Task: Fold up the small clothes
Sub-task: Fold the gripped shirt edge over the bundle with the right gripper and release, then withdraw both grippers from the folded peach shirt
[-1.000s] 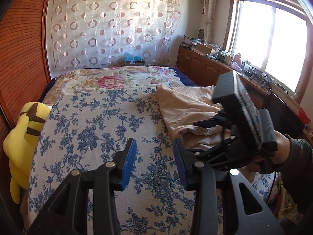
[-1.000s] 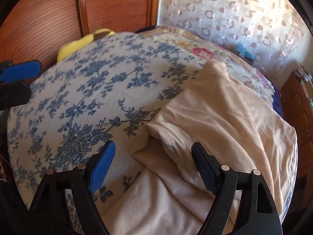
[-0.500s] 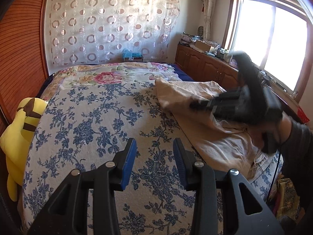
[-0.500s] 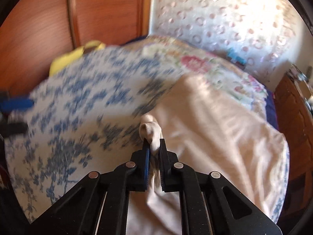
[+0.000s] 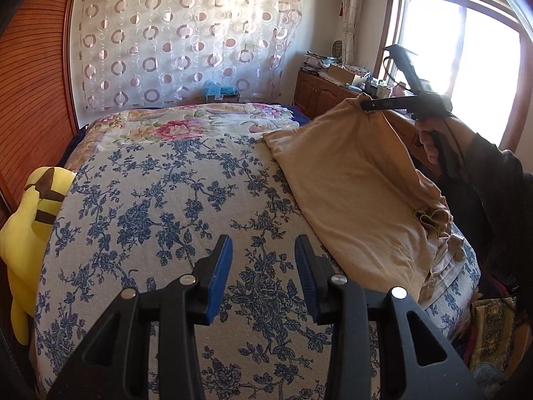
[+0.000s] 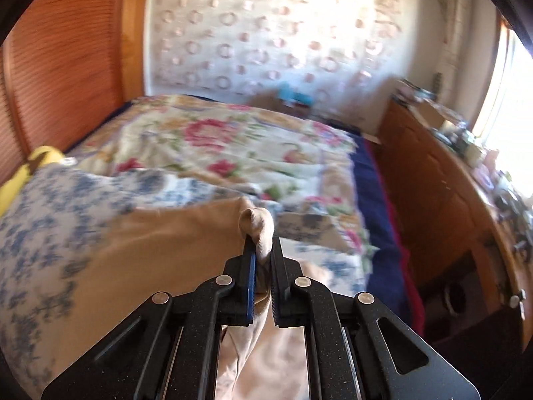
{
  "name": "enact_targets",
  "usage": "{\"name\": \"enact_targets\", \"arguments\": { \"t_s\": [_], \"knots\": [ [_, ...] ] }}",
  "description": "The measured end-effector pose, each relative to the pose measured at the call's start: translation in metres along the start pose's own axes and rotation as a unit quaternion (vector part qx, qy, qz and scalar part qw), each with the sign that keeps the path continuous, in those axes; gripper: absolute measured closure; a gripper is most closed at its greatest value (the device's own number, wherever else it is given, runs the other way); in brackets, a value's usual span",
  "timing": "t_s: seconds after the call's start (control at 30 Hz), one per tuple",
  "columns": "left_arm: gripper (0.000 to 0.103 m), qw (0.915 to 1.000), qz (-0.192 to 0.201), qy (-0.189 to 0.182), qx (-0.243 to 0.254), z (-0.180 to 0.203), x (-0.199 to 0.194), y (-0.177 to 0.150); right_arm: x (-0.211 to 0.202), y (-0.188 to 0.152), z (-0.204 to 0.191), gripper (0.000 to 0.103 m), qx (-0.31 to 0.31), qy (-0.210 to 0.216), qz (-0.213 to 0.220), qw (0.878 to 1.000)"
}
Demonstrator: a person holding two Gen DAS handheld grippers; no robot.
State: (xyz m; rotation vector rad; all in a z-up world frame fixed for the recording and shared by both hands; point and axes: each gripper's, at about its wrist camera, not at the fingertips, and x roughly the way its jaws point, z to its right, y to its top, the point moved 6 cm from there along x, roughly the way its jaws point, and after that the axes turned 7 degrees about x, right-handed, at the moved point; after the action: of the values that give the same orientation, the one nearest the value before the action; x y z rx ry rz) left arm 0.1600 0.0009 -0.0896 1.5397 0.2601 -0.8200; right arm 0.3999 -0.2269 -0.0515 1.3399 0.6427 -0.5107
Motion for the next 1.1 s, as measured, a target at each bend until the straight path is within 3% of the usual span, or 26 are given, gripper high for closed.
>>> {"name": "enact_targets", "arguments": {
  "t_s": [0.17,0.2,0.3,0.33,0.6,0.87,1.1],
  "knots": [
    [0.066,1.0000,-0.007,-0.002,0.003,0.002,0.004,-0.004,0.028,-0.006,0.033,0.098,0.024,-0.060,-0.029,0.997],
    [0.066,0.9999,-0.009,-0.003,0.004,0.003,0.004,-0.005,0.031,-0.009,0.039,0.094,0.031,-0.069,-0.039,0.996],
    [0.066,0.9999,-0.012,-0.006,0.009,0.007,0.006,-0.007,0.036,-0.018,0.050,0.058,0.036,-0.098,-0.058,0.993],
    [0.066,0.9998,-0.012,-0.008,0.009,0.008,0.007,-0.008,0.032,-0.021,0.052,0.056,0.034,-0.100,-0.056,0.993],
    [0.066,0.9995,-0.013,-0.022,0.020,0.027,0.011,-0.009,-0.040,-0.050,0.036,0.054,0.007,-0.021,-0.035,0.999],
    [0.066,0.9984,-0.020,-0.038,0.038,0.054,0.019,-0.011,-0.104,-0.128,-0.010,0.054,-0.008,0.063,-0.025,0.998],
    [0.066,0.9973,-0.025,-0.046,0.051,0.072,0.022,-0.013,-0.116,-0.182,-0.040,0.054,-0.026,0.078,-0.038,0.996]
  ]
}}
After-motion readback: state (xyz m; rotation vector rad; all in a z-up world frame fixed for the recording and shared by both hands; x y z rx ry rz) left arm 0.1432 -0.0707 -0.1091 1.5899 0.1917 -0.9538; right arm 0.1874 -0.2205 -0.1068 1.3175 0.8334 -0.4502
